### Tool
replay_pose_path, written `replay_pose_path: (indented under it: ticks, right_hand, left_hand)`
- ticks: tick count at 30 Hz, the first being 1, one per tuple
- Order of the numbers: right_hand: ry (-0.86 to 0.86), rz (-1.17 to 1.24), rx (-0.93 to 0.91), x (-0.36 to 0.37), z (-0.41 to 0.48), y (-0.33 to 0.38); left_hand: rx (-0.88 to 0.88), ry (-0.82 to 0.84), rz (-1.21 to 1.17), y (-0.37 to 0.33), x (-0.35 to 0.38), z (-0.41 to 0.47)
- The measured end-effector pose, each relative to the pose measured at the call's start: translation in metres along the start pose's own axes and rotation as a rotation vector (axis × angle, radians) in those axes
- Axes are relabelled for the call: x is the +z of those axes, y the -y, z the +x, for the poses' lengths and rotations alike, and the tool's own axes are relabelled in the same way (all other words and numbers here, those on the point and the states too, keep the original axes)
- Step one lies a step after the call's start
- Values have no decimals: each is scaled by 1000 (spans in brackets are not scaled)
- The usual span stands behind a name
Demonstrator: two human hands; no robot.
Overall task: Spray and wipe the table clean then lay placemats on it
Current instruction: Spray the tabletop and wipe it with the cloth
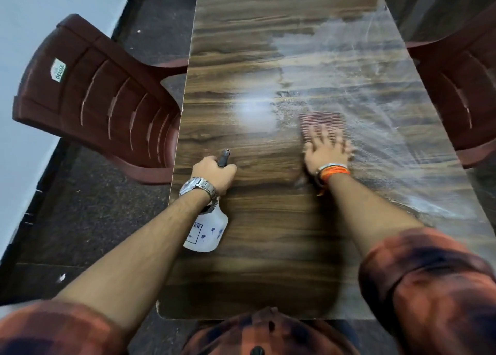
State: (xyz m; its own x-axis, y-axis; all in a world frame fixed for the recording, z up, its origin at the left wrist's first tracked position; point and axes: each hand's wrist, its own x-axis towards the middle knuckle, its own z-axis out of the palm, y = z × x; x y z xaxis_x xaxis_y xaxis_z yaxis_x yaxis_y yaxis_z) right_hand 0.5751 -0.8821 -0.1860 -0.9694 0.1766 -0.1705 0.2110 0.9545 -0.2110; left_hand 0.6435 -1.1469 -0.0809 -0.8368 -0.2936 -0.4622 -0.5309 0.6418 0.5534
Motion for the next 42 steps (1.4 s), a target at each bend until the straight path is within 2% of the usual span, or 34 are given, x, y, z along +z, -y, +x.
replay_pose_path:
  ticks: [2,4,6,9,11,13,17,19,21,23,28,32,34,38,42]
  right_hand:
    - [6,99,264,-10,-7,-32]
    - [2,132,334,-7,-31,-27]
    - [-8,76,103,5,-68,-4]
    - [83,-57,-453,22,-126,15]
    - [118,-72,-559,16,-140,-9]
    - [62,-66,-445,7,-136,-54]
    - [-48,20,79,-10,-140,-175]
    - [-46,80,269,-15,-151,-200]
    - [-45,115,307,-11,-172,-188]
    - [-55,153,211,-1,-204,-155]
    - [70,52,-329,33,-302,-83]
    - [92,-2,-499,29,-297,-113]
    - [78,8,-422,24,-296,-144]
    - [-27,-2,-78,17,-305,-218]
    - [11,20,244,4,-308,-250]
  left_hand:
    - [-12,-19,-5,4,2,-9]
    - [-25,-20,4,6,7,-22]
    - [-38,-1,12,4,16,-38]
    - [-58,2,30,-3,34,-62]
    - [-63,-16,44,-9,49,-80]
    - [-66,-36,33,-13,60,-97]
    - [-84,-36,6,-10,88,-140]
    - [-99,-34,9,-4,102,-160]
    - [-132,-31,-10,3,116,-179]
    - [-150,-23,-13,8,126,-195]
    - [-130,6,46,11,144,-220]
    - [-64,48,83,9,146,-236]
    - [-50,69,107,11,143,-244]
    - [-42,100,134,23,139,-260]
    - [-11,95,107,40,136,-275]
